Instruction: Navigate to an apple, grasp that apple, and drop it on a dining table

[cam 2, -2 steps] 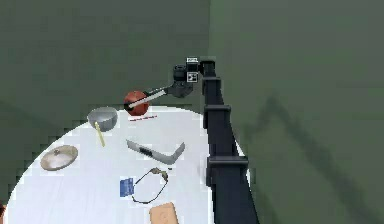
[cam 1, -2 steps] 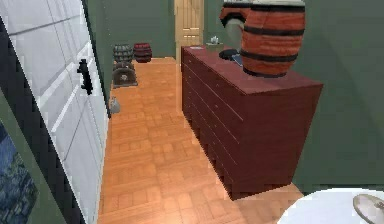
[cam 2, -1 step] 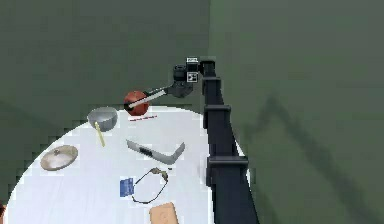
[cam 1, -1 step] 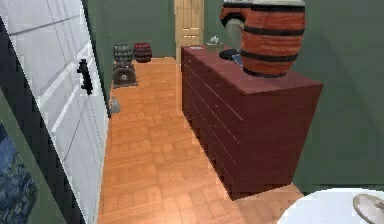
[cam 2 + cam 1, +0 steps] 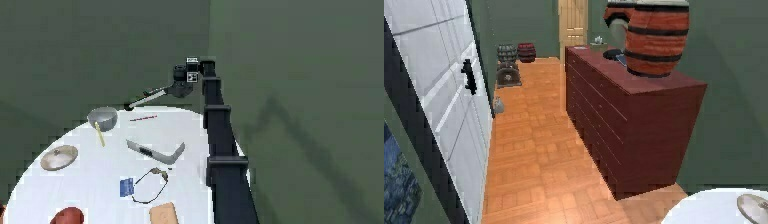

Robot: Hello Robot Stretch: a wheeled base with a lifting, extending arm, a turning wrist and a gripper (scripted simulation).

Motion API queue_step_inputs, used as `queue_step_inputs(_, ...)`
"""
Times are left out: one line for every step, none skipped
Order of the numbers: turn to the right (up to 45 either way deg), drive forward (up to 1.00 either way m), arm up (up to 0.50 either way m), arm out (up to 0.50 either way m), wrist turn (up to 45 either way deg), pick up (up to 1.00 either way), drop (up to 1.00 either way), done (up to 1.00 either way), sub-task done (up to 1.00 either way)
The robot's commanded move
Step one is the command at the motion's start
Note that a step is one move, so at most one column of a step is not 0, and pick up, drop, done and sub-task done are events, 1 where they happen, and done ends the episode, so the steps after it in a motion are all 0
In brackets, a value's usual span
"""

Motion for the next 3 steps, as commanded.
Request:
queue_step_inputs(0.0, 0.0, 0.08, 0.0, 0.0, 0.0, 0.0, 0.0, 0.0)
queue_step_inputs(0.0, 0.0, 0.0, -0.08, 0.0, 0.0, 0.0, 0.0, 0.0)
queue_step_inputs(0.0, 0.0, 0.0, 0.0, 0.0, 0.0, 0.0, 1.0, 0.0)
